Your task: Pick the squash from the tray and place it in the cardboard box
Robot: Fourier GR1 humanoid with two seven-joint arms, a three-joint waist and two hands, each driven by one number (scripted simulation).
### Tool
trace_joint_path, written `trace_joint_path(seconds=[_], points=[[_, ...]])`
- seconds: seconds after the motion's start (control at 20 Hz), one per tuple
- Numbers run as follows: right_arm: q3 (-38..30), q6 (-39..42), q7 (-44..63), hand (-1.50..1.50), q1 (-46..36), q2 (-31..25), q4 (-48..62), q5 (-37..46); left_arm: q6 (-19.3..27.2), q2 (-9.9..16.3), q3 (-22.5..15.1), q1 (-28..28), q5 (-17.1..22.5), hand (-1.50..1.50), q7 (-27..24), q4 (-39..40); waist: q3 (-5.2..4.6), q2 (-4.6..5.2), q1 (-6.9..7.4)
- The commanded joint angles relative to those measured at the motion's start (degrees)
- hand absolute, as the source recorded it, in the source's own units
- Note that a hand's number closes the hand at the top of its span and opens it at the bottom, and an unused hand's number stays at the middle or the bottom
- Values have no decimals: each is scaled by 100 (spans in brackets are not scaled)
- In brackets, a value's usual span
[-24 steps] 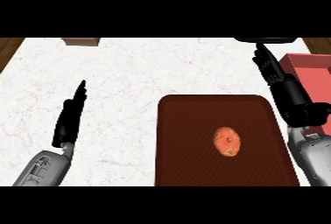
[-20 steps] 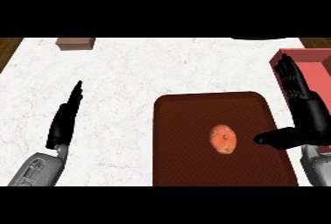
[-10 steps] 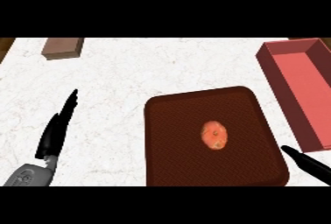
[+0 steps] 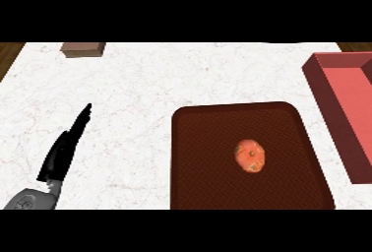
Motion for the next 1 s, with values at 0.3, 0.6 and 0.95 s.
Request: trace_joint_path(seconds=[0.3,0.6,0.95], points=[[1055,-812,1205,-150,2029,595,-1993,2160,-149,-178,33,-108,-168,0,21,5,-14,38,212],[1583,-846,2874,-150,2090,992,-2718,3736,-218,-328,107,-260,-309,0,-86,307,-13,49,241],[2212,-444,4621,-150,1623,1087,-2958,5134,-473,-228,356,-94,-310,0,-244,266,-8,31,247]])
